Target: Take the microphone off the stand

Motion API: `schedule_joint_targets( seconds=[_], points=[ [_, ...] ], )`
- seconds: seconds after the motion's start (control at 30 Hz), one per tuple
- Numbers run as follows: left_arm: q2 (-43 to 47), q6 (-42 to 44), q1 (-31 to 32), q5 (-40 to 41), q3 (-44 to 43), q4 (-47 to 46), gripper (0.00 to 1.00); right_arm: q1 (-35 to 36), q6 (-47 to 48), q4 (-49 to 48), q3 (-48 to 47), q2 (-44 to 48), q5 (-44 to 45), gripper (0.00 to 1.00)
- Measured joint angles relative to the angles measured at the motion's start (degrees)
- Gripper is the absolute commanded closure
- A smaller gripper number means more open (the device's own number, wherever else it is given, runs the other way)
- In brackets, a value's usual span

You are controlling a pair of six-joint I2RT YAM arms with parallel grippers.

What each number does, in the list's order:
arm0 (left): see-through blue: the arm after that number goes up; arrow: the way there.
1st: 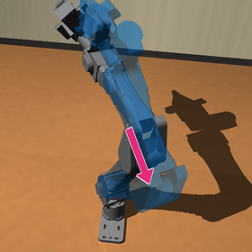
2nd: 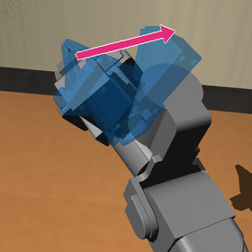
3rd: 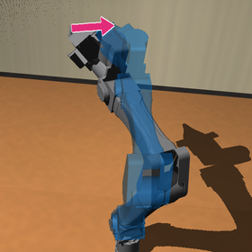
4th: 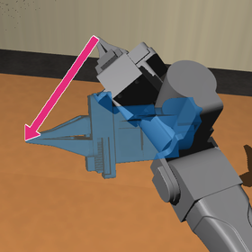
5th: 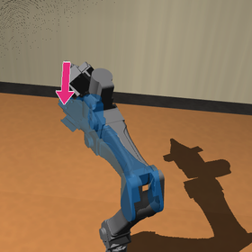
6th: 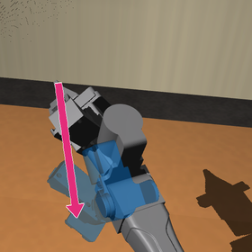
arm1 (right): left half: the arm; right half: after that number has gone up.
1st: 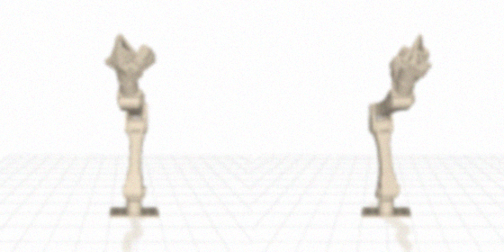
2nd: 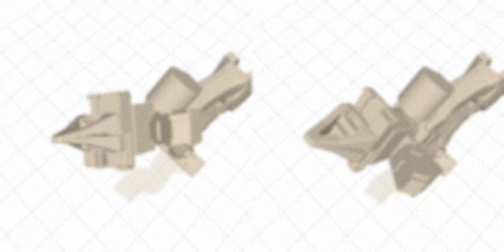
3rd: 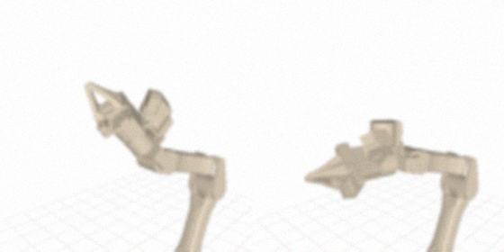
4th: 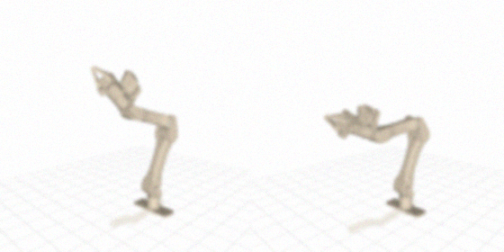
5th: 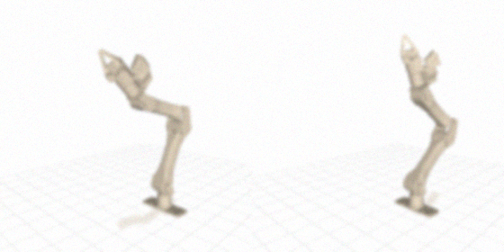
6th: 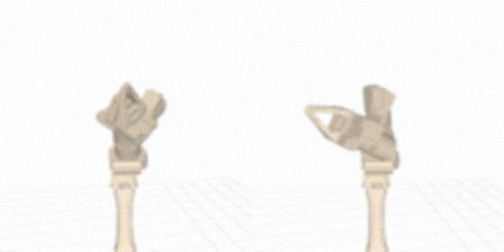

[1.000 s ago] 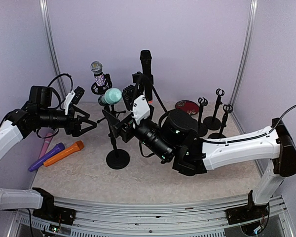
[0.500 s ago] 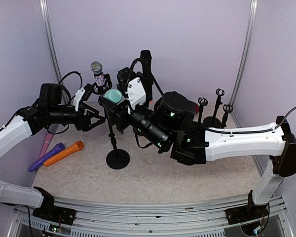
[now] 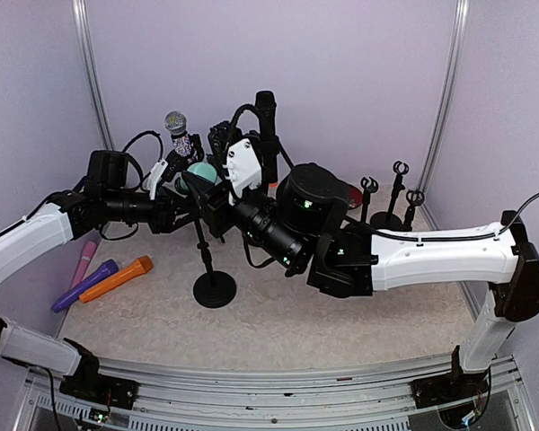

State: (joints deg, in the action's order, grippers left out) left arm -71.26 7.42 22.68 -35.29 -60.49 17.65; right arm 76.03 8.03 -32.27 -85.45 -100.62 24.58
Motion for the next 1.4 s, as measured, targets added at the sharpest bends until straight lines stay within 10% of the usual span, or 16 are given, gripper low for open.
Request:
schedule_joint_targets(
  seconds=[0.1,0.33,0.63,1.07,1.4],
  points=[
    [-0.66,0.31,0.37,-1.07,-0.13,-0.50,0.99,-0.02,-0.02,-0.24,0.44,0.15,0.44,0.63],
    [-1.55,6.47,0.61,0.07,-1.64,0.66,1.00,-0.11,-1.44,-0.04,5.05,3.02,0.07,0.22],
    [-1.68,11.96,0.61,-1.90,-3.43,5.20,1.00,-0.92,-1.14,4.98,8.35,5.70,-6.67,0.12],
    [-1.92,18.97,0.87,-3.93,-6.25,12.39,1.00,-3.04,8.94,10.99,0.81,1.49,-13.20,0.32],
    [-1.75,21.33,0.50,-4.35,-6.58,14.14,1.00,-3.02,15.45,10.19,-2.49,-1.88,-11.30,0.79]
  ],
)
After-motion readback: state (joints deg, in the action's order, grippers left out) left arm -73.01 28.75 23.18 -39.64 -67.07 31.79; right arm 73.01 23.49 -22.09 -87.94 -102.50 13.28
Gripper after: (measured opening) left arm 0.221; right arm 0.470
